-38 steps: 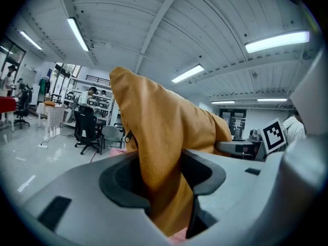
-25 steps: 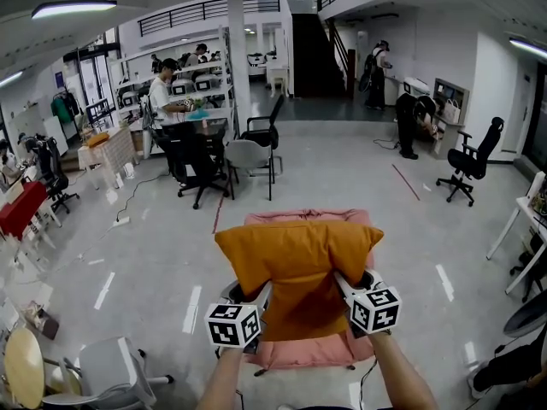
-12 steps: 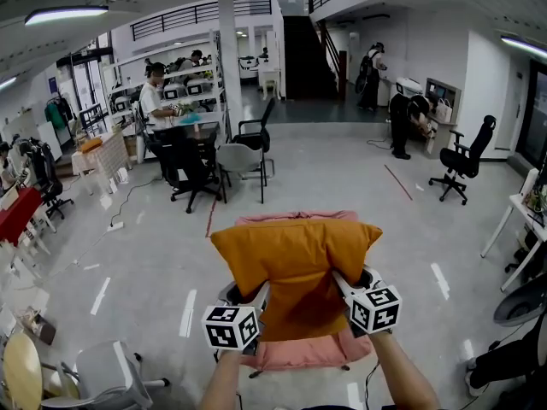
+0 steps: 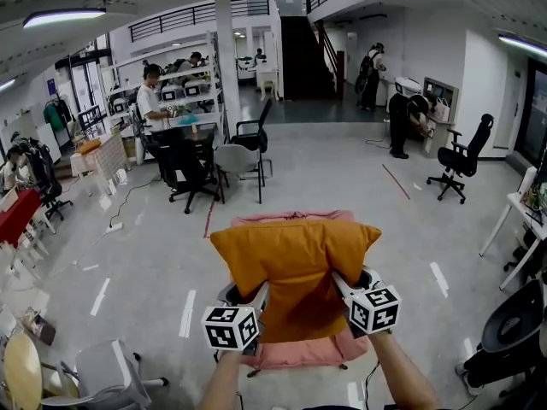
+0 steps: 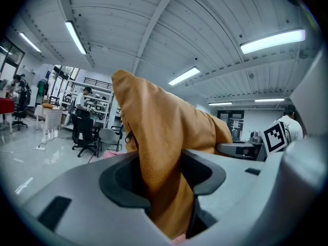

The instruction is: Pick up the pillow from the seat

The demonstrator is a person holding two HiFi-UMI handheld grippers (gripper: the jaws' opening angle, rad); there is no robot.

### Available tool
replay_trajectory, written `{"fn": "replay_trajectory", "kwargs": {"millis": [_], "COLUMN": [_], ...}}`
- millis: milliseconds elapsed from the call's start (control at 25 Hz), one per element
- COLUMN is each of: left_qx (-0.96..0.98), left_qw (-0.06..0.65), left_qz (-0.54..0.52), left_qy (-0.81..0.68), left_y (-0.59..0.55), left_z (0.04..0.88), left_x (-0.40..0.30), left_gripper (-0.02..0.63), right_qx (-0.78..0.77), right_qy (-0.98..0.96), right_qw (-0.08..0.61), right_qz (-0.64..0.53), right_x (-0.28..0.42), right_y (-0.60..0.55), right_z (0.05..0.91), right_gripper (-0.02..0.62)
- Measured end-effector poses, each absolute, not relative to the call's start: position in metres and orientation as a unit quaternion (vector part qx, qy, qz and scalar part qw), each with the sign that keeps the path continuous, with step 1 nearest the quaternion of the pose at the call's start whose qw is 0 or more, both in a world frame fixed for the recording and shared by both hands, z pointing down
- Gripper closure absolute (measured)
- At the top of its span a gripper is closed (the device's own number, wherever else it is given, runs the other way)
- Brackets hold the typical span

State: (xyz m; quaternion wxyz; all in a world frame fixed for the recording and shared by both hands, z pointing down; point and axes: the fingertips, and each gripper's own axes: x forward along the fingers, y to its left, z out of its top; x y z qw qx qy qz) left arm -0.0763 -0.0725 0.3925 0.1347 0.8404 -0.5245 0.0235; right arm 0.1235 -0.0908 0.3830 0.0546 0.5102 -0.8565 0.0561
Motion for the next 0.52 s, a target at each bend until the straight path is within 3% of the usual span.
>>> {"fn": "replay_trajectory", "kwargs": {"millis": [520], "left_qx": [0.841], "left_qw": [0.135], "left_qz": [0.023], "left_qy": [-0.524], "left_y": [-0.0649], "left_z": [0.3883], "left_x": [-0.0701], "left_gripper": [0.39], "right_qx": [0.512], "right_qy": [-0.856], "right_qw": [0.053], "right_qz": [0.058], "right_x": [0.13], "right_y": [-0.0822], "right_z": [0.3801], "right_gripper": [0.416]}}
